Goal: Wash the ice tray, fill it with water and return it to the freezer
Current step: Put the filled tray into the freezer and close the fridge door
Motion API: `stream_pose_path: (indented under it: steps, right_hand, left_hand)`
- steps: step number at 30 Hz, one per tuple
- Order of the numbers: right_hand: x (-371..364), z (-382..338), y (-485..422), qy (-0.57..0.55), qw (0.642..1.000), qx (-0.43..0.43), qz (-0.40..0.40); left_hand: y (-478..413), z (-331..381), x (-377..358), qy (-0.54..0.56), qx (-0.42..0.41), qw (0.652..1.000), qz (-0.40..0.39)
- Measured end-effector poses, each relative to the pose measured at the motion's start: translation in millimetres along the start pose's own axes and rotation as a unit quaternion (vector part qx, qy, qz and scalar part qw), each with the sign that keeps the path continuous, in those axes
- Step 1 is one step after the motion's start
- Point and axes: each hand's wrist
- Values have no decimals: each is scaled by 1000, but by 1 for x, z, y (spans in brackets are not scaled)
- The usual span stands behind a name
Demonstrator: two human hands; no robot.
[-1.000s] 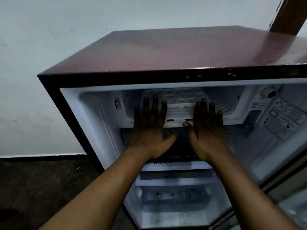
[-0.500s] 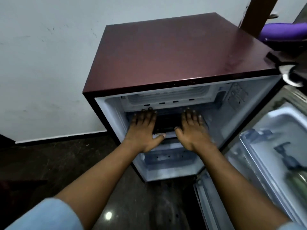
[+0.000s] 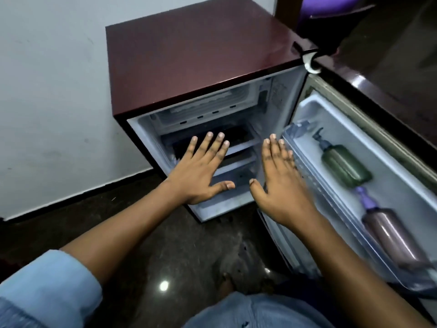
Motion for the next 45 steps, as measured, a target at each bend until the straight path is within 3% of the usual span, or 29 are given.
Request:
stream_pose_path:
  steps: [7, 14, 21, 27, 34, 45]
  right_hand:
    - [41, 8, 88, 86, 989, -79, 86]
    - [66, 25, 173, 109, 943, -225, 218]
    - [107, 38, 222, 138, 918, -311, 204]
    - [140, 57, 235, 156, 905, -361, 163]
    - [141, 78, 247, 126, 918, -366, 89]
    - [131, 51, 264, 116, 932, -309, 147]
  left_hand:
    - [-15, 45, 37, -28, -183, 982, 43]
    - [-69, 127, 89, -22, -335, 939, 78]
    - [-95, 230, 128, 17, -417, 903, 103]
    - [-100, 287, 148, 1, -435, 894, 110]
    - [-93, 304, 152, -5, -406, 913, 26]
    - [-69, 285, 149, 15, -388, 922, 18]
Point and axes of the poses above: each hand's wrist, its own y-axis away from the middle knuckle, its own x-axis out of the back of the hand, z = x × y, and after that the axes turned 9 degrees about x, right-handed
